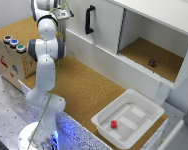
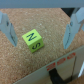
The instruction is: Grasp the drawer handle and open it
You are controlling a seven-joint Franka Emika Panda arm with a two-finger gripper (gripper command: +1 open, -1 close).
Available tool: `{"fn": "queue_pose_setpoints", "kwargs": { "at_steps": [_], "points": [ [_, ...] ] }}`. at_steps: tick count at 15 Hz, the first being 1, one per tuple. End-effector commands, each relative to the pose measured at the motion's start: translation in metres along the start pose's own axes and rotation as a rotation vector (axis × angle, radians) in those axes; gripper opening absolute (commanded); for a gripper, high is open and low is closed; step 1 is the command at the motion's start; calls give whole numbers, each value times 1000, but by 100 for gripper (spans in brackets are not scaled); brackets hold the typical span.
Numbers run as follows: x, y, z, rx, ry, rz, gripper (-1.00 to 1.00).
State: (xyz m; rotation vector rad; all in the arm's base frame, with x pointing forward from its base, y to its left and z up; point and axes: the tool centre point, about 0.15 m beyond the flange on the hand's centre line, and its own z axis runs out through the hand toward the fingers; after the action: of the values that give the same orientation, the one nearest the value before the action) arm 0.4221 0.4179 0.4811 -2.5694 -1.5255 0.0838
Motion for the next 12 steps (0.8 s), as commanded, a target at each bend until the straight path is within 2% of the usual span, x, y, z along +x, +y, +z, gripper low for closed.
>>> {"fn": "queue_pose_setpoints", "kwargs": {
  "at_steps": [1, 6, 12],
  "points": [
    [-65, -4, 16, 79, 151, 283, 100],
    [-104, -25, 13, 37, 174, 506, 100],
    [-136, -70, 13, 68, 157, 697, 100]
  ]
}}
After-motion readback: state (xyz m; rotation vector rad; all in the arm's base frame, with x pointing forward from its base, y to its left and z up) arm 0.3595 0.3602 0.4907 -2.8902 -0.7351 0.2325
